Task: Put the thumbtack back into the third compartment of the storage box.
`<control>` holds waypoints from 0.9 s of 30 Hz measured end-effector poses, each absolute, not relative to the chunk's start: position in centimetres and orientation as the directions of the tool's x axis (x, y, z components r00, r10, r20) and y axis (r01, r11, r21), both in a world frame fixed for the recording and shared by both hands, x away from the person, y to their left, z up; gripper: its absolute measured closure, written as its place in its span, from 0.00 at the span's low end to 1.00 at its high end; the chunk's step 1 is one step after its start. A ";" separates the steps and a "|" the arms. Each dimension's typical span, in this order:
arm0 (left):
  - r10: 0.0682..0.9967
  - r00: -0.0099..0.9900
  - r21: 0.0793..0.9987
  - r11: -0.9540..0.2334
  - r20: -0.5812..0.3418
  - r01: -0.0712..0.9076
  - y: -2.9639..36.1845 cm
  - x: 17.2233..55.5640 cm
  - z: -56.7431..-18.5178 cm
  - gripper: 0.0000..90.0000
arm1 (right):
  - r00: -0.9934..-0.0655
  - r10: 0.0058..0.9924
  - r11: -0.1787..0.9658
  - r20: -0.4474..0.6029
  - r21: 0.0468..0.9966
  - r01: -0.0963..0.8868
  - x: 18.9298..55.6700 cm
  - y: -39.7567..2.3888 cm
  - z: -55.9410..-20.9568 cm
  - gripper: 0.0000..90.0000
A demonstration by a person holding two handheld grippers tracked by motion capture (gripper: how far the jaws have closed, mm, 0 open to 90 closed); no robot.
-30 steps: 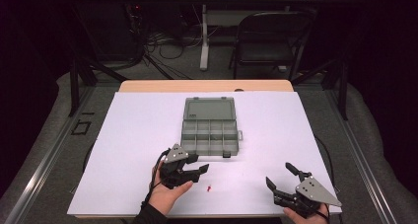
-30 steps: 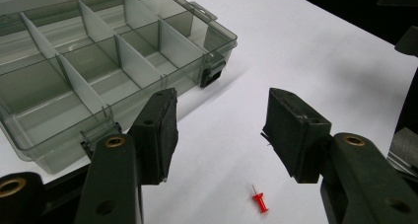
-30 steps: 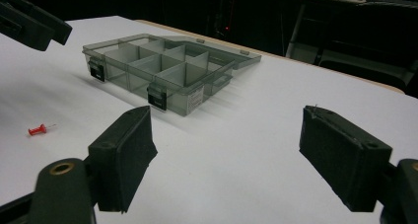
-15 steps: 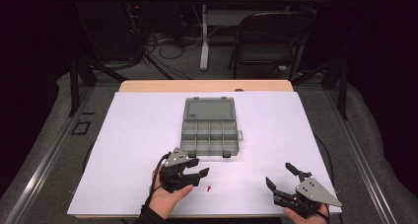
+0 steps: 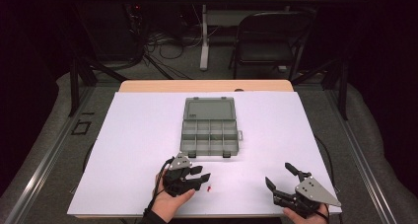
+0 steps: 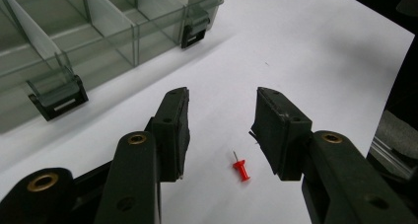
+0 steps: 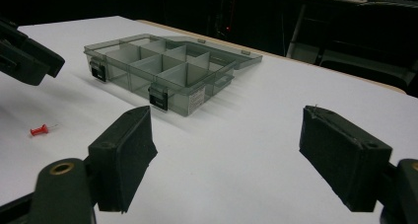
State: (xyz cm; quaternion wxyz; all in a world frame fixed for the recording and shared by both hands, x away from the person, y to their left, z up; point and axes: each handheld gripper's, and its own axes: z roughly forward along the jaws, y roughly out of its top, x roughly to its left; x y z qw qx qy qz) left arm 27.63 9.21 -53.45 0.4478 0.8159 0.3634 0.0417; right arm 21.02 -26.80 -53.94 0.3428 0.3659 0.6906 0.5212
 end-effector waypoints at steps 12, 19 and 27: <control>0.625 0.724 0.722 -0.353 -0.292 0.595 8.7 27.3 -54.6 0.69 | -0.498 0.863 0.187 -0.090 0.971 0.150 21.0 -26.8 -53.9 0.22; 0.617 0.729 0.704 -0.375 -0.296 0.603 8.3 26.7 -55.0 0.76 | -0.498 0.862 0.188 -0.090 0.971 0.150 21.0 -26.8 -54.0 0.22; 0.619 0.728 0.686 -0.394 -0.294 0.612 7.9 26.4 -55.4 0.81 | -0.499 0.862 0.188 -0.092 0.971 0.147 21.0 -26.8 -53.9 0.22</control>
